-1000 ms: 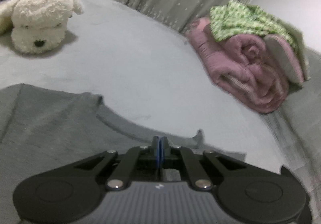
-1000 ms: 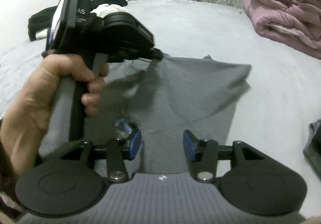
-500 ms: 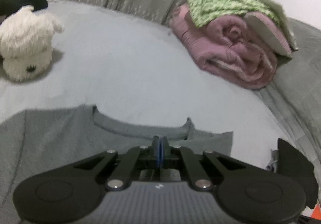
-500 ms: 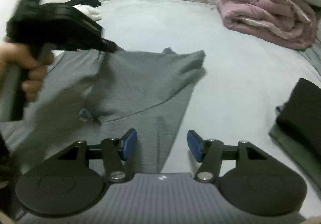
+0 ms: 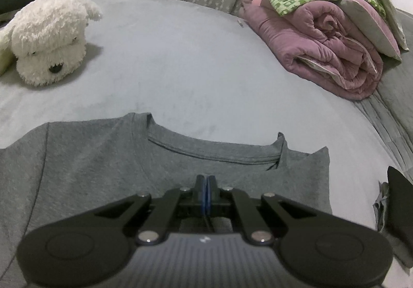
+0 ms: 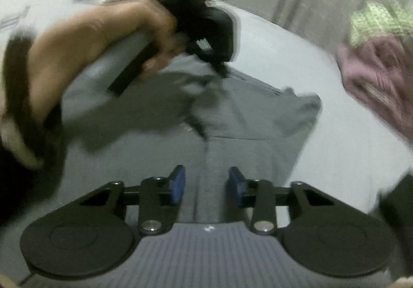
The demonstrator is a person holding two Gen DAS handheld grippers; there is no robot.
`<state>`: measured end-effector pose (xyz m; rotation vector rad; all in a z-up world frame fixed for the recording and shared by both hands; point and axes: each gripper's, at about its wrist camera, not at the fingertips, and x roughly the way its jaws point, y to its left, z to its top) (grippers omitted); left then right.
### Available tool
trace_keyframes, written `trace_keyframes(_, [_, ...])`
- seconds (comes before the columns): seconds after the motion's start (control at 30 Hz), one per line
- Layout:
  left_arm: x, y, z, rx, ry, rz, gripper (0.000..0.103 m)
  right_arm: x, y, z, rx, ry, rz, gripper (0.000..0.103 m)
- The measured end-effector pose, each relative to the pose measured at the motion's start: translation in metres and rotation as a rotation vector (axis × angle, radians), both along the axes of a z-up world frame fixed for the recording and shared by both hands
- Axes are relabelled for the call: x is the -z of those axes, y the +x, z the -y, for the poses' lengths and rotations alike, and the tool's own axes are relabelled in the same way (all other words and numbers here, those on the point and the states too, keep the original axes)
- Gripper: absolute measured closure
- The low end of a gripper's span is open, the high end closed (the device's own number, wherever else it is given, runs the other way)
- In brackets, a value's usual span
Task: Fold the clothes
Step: 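Open the left gripper and release the folded side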
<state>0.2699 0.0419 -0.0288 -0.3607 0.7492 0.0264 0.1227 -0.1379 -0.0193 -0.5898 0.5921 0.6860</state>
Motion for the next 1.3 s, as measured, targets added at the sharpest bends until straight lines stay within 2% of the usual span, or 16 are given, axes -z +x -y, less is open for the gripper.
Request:
trace_keyframes(0.07, [-0.002, -0.002, 0.0, 0.003, 0.006, 0.004, 0.102, 0.008, 0.0, -0.006, 0.004, -0.065, 0.036, 0.098])
trace_keyframes(0.13, [-0.01, -0.007, 0.0, 0.008, 0.02, 0.022, 0.102, 0.007, 0.004, -0.004, 0.027, -0.08, 0.042, 0.1])
trace_keyframes(0.2, [-0.021, -0.013, 0.001, 0.015, 0.035, 0.049, 0.102, -0.003, 0.008, 0.007, 0.058, -0.032, 0.019, 0.1])
trace_keyframes(0.3, [-0.025, -0.016, 0.004, 0.001, 0.104, 0.046, 0.102, -0.01, 0.009, 0.015, 0.072, 0.0, 0.0, 0.1])
trace_keyframes(0.4, [-0.015, -0.007, 0.006, -0.023, 0.147, 0.004, 0.101, -0.01, 0.012, 0.016, 0.073, 0.032, -0.055, 0.097])
trace_keyframes(0.5, [-0.007, -0.001, 0.004, -0.038, 0.142, -0.024, 0.101, -0.017, 0.012, 0.025, 0.107, 0.089, -0.113, 0.074])
trace_keyframes(0.53, [-0.006, -0.001, 0.004, -0.043, 0.138, -0.026, 0.101, -0.02, 0.012, 0.028, 0.119, 0.106, -0.128, 0.057])
trace_keyframes(0.57, [-0.009, -0.002, 0.005, -0.048, 0.137, -0.018, 0.1, -0.023, 0.009, 0.031, 0.13, 0.113, -0.131, 0.052])
trace_keyframes(0.8, [-0.027, -0.01, 0.015, -0.081, 0.172, 0.026, 0.093, -0.04, -0.027, 0.067, 0.283, 0.14, -0.175, 0.052])
trace_keyframes(0.93, [-0.04, -0.02, 0.027, -0.059, 0.156, 0.056, 0.071, -0.044, -0.053, 0.088, 0.364, 0.174, -0.213, 0.051])
trace_keyframes(1.03, [-0.045, -0.031, 0.043, -0.015, 0.166, 0.03, 0.07, -0.046, -0.066, 0.105, 0.384, 0.178, -0.232, 0.05])
trace_keyframes(1.17, [-0.051, -0.05, 0.06, 0.041, 0.135, -0.016, 0.068, -0.042, -0.077, 0.127, 0.4, 0.209, -0.27, 0.05])
trace_keyframes(1.3, [-0.059, -0.076, 0.079, 0.099, 0.136, -0.044, 0.064, -0.038, -0.084, 0.15, 0.395, 0.279, -0.33, 0.05])
